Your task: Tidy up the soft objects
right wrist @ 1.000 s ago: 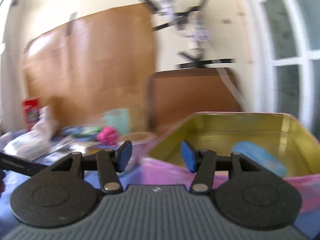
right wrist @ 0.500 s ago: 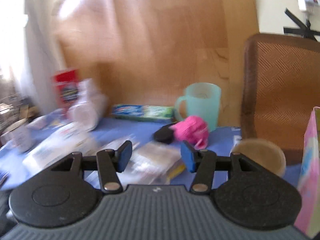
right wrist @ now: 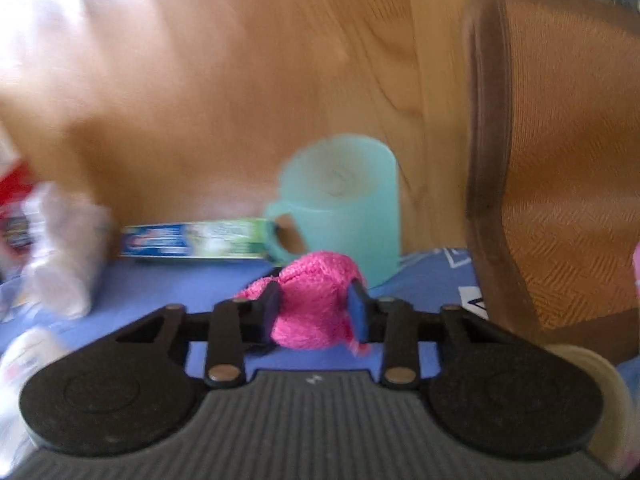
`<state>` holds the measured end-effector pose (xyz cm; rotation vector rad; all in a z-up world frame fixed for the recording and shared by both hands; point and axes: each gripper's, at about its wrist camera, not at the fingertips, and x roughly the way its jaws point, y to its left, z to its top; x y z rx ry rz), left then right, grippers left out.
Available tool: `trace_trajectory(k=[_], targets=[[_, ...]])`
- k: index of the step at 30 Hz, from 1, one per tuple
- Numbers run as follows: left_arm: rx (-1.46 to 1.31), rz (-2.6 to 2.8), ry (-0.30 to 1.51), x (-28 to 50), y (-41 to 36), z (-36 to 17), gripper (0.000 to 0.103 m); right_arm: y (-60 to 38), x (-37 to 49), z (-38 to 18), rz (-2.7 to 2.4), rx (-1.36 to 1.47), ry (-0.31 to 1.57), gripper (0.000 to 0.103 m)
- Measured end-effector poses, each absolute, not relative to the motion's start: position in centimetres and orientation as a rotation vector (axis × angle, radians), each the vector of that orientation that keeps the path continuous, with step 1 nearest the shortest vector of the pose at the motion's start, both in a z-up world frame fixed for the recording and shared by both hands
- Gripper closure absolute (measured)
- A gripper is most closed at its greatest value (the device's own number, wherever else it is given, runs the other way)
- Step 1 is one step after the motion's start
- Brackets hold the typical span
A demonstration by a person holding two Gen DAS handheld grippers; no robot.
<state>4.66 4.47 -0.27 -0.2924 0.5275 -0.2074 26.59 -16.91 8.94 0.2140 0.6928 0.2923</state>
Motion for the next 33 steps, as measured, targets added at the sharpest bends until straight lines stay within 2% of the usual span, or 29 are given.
trace_trajectory(k=[4, 9, 14, 15, 18, 19, 22, 23, 24, 25, 26, 33], targets=[[-0.349, -0.257, 0.518, 4.2, 5.2, 0.0, 0.019, -19.3, 17.7, 10.4, 0.433, 0.159, 0.615, 0.066], [-0.477, -0.38, 0.582, 3.5, 4.8, -0.3, 0.021, -22.0, 5.6, 9.0, 0.545, 0.051, 0.585, 0.066], [-0.373, -0.528, 0.609, 2.0, -0.2, 1.2, 0.024, -21.4, -1.5, 6.6, 0.543, -0.124, 0.549, 0.062], [-0.349, -0.546, 0.617, 1.8, -1.2, 1.4, 0.024, -21.4, -2.2, 6.2, 0.538, -0.13, 0.543, 0.063], [-0.295, -0.577, 0.655, 1.6, -3.6, 1.6, 0.024, -21.6, -2.8, 5.4, 0.55, -0.105, 0.549, 0.051], [-0.274, -0.58, 0.669, 1.6, -4.4, 1.5, 0.025, -21.4, -2.8, 5.1, 0.545, -0.1, 0.553, 0.051], [-0.238, -0.601, 0.721, 1.9, -6.3, 1.0, 0.043, -21.3, -2.3, 4.3, 0.547, -0.084, 0.564, 0.051], [-0.249, -0.612, 0.737, 2.1, -6.8, 1.0, 0.045, -21.4, -2.1, 4.3, 0.55, -0.069, 0.565, 0.051], [-0.242, -0.602, 0.733, 1.9, -7.2, 1.2, 0.045, -21.4, -2.2, 4.0, 0.551, -0.052, 0.569, 0.053], [-0.224, -0.612, 0.718, 1.8, -7.8, 1.7, 0.047, -21.6, -2.0, 4.0, 0.548, -0.034, 0.57, 0.062], [-0.206, -0.631, 0.7, 1.7, -8.4, 2.3, 0.047, -22.0, -2.1, 4.1, 0.529, -0.018, 0.558, 0.065], [-0.038, -0.742, 0.58, 2.6, -16.3, 7.0, 0.049, -26.8, -2.7, 6.4, 0.37, 0.071, 0.377, 0.065]])
